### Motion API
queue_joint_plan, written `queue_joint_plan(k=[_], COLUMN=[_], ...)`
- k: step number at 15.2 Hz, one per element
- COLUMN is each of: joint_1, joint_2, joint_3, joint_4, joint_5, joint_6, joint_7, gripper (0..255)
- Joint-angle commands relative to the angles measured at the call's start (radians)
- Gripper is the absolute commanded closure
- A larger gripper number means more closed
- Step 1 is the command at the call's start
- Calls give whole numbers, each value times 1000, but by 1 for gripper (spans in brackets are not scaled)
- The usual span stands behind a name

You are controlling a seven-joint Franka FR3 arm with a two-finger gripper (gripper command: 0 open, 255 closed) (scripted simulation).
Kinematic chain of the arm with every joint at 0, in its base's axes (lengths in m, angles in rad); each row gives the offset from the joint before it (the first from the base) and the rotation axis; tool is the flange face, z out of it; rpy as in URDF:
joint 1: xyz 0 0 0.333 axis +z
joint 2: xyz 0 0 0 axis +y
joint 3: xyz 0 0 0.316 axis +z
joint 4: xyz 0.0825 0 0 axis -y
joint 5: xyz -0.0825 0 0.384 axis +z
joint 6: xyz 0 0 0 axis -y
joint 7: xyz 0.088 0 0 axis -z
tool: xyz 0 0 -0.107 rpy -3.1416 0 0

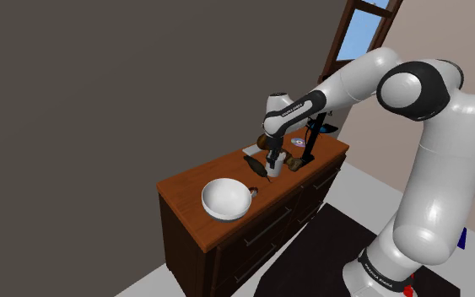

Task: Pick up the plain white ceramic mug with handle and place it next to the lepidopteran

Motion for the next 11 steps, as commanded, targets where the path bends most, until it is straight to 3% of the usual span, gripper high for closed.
queue_joint_plan(k=[1,6,11], joint_1=[0,0,3], joint_2=[0,0,-46], joint_3=[0,0,-2], joint_4=[0,0,13], joint_5=[0,0,-6], joint_6=[0,0,-59], joint_7=[0,0,0], gripper=[255,255,255])
